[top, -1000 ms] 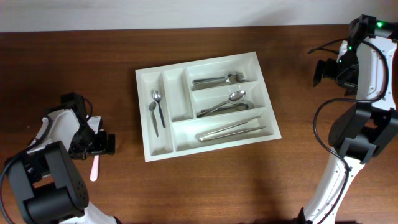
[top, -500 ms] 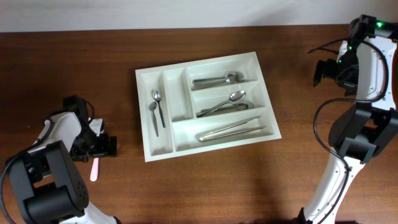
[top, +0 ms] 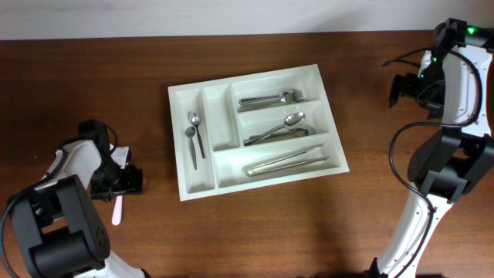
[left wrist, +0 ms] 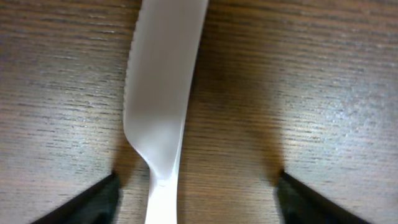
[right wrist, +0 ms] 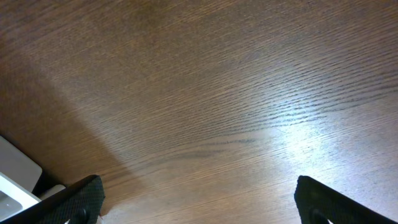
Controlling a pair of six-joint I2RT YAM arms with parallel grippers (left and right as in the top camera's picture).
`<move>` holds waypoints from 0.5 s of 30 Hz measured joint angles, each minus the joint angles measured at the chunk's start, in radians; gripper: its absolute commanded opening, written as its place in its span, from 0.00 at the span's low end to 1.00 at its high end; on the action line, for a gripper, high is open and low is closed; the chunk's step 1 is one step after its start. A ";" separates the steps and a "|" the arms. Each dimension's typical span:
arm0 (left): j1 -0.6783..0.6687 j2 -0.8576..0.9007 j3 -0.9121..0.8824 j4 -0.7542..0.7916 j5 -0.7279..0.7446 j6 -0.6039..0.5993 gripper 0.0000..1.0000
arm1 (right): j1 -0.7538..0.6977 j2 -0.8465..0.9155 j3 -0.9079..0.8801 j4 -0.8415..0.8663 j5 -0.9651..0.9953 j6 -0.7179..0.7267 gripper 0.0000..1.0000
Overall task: Pack container
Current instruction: 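Lower the left gripper onto the pink knife handle and close it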
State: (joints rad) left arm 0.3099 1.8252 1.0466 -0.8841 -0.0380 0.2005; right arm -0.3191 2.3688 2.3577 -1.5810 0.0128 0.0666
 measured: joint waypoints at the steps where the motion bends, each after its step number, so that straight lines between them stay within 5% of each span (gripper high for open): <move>1: 0.000 -0.002 -0.003 0.002 0.000 0.004 0.62 | 0.000 0.000 0.000 0.000 0.000 0.000 0.99; 15: 0.000 -0.006 -0.008 0.005 0.001 0.009 0.08 | 0.000 0.000 0.000 0.000 0.000 0.000 0.99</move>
State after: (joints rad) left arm 0.3099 1.8194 1.0382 -0.8795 -0.0368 0.2096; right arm -0.3191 2.3688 2.3577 -1.5814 0.0128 0.0666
